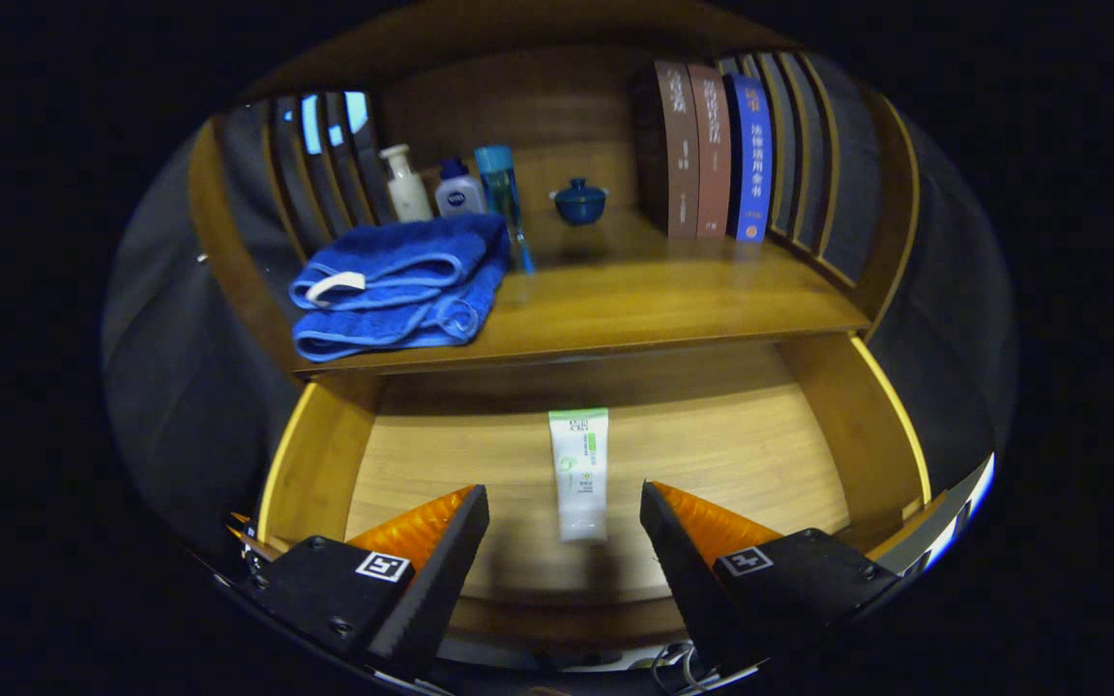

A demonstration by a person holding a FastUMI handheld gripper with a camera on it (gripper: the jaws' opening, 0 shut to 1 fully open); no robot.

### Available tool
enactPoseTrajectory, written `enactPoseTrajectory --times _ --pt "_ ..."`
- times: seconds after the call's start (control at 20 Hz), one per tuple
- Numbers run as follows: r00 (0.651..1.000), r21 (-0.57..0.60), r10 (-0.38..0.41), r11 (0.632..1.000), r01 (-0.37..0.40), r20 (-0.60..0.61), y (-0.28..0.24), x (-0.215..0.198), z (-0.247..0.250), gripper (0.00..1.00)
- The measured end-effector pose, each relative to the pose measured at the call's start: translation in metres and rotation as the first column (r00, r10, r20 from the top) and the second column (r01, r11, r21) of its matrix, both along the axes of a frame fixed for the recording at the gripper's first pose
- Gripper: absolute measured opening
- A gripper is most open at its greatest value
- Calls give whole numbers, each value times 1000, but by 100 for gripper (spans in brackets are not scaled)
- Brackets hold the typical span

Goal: Pull open the drawer, take out the items inside it, and place them on the countertop above the cabinet.

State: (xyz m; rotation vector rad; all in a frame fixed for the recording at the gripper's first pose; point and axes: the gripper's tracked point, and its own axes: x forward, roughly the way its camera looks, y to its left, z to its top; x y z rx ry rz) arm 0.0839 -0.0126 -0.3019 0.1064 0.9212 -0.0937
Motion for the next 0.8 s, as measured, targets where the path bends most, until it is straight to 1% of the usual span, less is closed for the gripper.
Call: enactPoseTrajectory --times 0.1,0.2,0.35,0.65,0.7,0.8 --pt "998 -3 -11 1000 11 -62 -3 10 -17 100" --pt "993 -16 -4 1000 2 -121 -4 16 -33 99" --pt "978 -32 7 999 -13 -209 -5 14 -55 99" --pt "942 -43 -20 999 6 -335 -12 5 -85 99" --pt "937 -44 -21 999 6 -349 -12 3 -86 94" --pt "931 -44 -19 999 4 -365 -10 2 -94 79"
